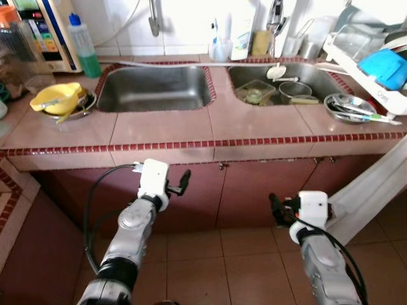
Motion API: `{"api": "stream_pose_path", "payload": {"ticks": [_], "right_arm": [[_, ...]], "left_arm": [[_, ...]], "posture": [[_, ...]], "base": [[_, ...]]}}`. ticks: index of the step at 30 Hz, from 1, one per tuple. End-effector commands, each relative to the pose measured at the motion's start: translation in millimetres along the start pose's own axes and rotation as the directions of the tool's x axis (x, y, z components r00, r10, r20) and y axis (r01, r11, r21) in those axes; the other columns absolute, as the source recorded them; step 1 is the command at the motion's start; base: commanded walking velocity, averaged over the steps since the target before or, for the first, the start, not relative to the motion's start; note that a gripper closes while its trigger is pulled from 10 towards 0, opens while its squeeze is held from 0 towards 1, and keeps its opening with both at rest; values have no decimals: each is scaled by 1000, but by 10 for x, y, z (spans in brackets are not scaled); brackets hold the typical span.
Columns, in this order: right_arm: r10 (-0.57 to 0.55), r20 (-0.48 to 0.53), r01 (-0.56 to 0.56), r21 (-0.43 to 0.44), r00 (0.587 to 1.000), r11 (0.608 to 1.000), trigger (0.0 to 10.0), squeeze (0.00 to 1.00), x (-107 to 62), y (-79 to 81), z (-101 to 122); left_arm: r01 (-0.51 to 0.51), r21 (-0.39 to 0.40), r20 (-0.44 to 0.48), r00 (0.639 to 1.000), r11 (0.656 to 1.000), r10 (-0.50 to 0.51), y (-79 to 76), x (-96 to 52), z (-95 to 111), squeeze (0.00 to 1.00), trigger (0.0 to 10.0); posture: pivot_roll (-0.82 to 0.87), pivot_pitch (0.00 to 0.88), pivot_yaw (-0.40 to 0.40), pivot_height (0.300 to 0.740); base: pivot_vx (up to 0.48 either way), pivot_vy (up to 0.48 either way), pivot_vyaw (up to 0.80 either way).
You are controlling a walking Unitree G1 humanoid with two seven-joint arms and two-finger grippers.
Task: Kitchen organization
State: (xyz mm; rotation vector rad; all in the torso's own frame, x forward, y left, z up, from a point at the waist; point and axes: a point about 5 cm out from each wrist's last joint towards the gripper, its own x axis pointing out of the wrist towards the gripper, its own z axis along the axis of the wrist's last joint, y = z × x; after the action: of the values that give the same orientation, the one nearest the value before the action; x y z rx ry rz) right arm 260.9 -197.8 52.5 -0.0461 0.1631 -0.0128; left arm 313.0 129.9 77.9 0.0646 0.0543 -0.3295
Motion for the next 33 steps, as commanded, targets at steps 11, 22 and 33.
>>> {"api": "stream_pose_path", "payload": {"ticks": [11, 22, 33], "right_arm": [[-108, 140, 129, -149, 984, 980, 10000, 0, -488, 41, 507], [-73, 172, 98, -141, 982, 985, 10000, 0, -522, 254, 597], [-72, 170, 97, -144, 983, 985, 10000, 0, -486, 260, 667]], "left_arm": [[-195, 53, 88, 978, 979, 190, 269, -363, 224, 0, 10000], [-157, 36, 90, 984, 987, 153, 147, -275, 334, 0, 10000], [-146, 43, 59, 988, 988, 143, 118, -274, 328, 0, 10000]], "posture": [[60, 0, 20, 740], [55, 0, 39, 740], [51, 0, 44, 740]], "base": [[0, 0, 0], [0, 0, 145], [0, 0, 800]]}}
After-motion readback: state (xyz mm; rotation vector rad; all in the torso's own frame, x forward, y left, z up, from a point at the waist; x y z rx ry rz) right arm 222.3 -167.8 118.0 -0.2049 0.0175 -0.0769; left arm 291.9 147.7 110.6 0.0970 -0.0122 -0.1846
